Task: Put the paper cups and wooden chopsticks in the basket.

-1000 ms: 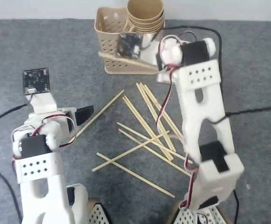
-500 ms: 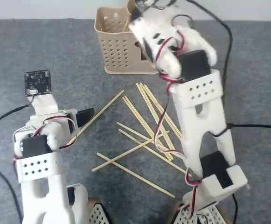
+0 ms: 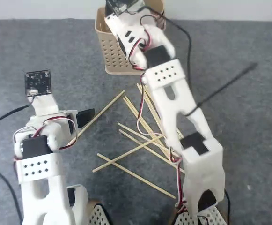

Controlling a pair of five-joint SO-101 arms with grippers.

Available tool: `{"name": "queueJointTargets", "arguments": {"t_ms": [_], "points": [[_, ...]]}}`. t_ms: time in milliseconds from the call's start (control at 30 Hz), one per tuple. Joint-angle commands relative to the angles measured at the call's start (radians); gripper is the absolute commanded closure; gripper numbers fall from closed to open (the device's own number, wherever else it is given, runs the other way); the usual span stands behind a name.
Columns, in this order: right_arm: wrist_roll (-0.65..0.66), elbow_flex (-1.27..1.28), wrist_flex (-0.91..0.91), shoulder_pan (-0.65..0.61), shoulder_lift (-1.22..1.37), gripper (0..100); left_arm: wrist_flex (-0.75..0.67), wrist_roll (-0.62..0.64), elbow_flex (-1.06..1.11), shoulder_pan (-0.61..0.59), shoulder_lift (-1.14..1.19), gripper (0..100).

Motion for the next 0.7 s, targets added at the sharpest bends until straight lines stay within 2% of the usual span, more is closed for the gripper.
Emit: {"name": "queueJointTargets", "arguments": {"t_ms": [0,233,400,600,667], "points": [[-0.147,-0.023,-0.231,0.019,0.028,99.0,-0.029,0.023,0.001,0.000,-0.026,61],[-0.239,-0.023,-0.265,0.067,0.093,99.0,-0.044,0.021,0.004,0.000,-0.026,61],[-0.244,-0.023,-0.255,0.064,0.088,97.4,-0.043,0.021,0.004,0.000,-0.026,61],[-0.252,-0.018,-0.189,0.053,0.094,77.6,-0.040,0.021,0.004,0.000,-0.026,61],[-0.252,-0.020,-0.188,0.053,0.097,76.4,-0.040,0.021,0.004,0.000,-0.026,61]]}}
